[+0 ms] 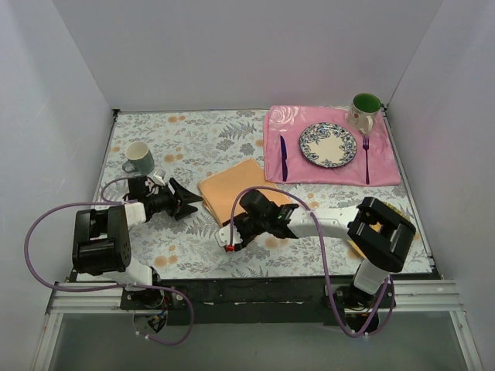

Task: Fold the napkin into a case and place the utensils inside
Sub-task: Smooth out the lower triangle-folded napkin at the center of the board.

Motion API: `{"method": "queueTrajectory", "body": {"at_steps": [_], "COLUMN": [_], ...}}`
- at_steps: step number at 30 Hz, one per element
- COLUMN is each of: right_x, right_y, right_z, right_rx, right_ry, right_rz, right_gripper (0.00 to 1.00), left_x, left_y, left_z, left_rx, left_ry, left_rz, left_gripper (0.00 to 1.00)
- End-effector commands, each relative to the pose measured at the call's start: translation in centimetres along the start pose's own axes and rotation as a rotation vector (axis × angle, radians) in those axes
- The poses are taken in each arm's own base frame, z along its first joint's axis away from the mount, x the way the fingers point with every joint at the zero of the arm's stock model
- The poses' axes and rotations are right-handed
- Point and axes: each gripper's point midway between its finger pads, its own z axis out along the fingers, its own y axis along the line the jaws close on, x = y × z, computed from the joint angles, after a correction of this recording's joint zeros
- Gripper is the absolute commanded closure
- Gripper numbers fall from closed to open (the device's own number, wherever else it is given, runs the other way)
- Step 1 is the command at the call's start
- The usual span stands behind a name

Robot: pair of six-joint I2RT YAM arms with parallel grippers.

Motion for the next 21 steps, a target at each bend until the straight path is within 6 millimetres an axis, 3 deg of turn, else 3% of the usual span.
{"method": "queueTrajectory", "body": {"at_steps": [1,8,11,13,16,17,21], "right_x": [-1.0,-0.3,-0.1,-0.2,0.0,0.1,0.4], "right_y": [-0.1,0.5,0.7,0.7,0.8,0.7,0.6], "right_z": [0.4,1.3,1.3,1.3,1.5,1.5,1.6], "right_rx": [-0.006,-0.029,-0.038,-0.038,-0.043,-0.04,-0.036], "right_ry": [-0.037,-0.023,-0.023,-0.025,-0.017,-0.015,0.001], "right_rz": [-0.083,-0.103,-0.109,-0.113,-0.114,-0.114,-0.108], "right_gripper": [0.51,0.53,0.53,0.53,0.57,0.59,0.66], "left_x": [-1.1,-0.9,-1.5,-2.0,-3.5,-4.8,-4.8], "left_y": [-2.9,-2.0,-1.9,-1.5,-0.7,-1.0,-0.1], "left_z": [-0.7,-0.4,-0.3,-0.2,-0.1,-0.2,-0.5], "left_rx": [0.1,0.094,0.086,0.05,-0.046,-0.063,-0.154], "left_ry": [-0.098,-0.126,-0.14,-0.151,-0.161,-0.162,-0.115], "left_rz": [-0.026,-0.105,-0.096,-0.075,0.063,0.173,0.274], "left_gripper": [0.42,0.4,0.51,0.65,0.79,0.81,0.76]}}
